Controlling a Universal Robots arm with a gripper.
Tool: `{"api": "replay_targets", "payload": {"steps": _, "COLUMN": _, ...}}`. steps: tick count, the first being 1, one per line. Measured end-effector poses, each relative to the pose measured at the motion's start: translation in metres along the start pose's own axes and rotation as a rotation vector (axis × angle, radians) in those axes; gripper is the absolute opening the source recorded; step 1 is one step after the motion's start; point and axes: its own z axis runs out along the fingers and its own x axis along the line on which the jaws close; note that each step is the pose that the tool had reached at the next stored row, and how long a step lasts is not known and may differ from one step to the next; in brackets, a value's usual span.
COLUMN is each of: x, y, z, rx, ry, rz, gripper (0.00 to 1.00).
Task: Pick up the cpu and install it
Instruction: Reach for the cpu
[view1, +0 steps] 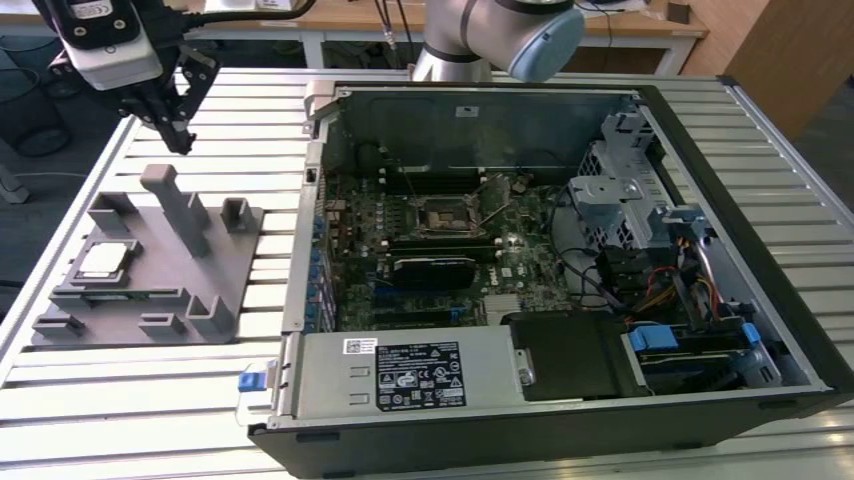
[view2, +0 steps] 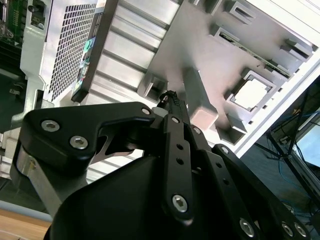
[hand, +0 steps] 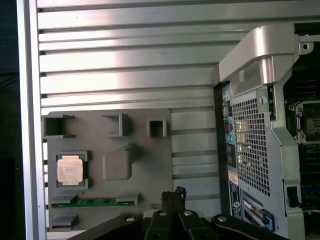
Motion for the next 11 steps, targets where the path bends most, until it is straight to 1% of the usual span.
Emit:
{"api": "replay_targets", "payload": {"steps": 5, "x": 0.0066, "y": -0.0005, "z": 0.0008, "rx": 0.0, "ry": 0.0008, "rz": 0.0, "gripper": 0.11}}
{"api": "replay_targets", "payload": {"steps": 11, "x": 0.0157, "y": -0.0013, "z": 0.002, "rx": 0.0003, "ry": 0.004, "rz": 0.0, "gripper": 0.11}}
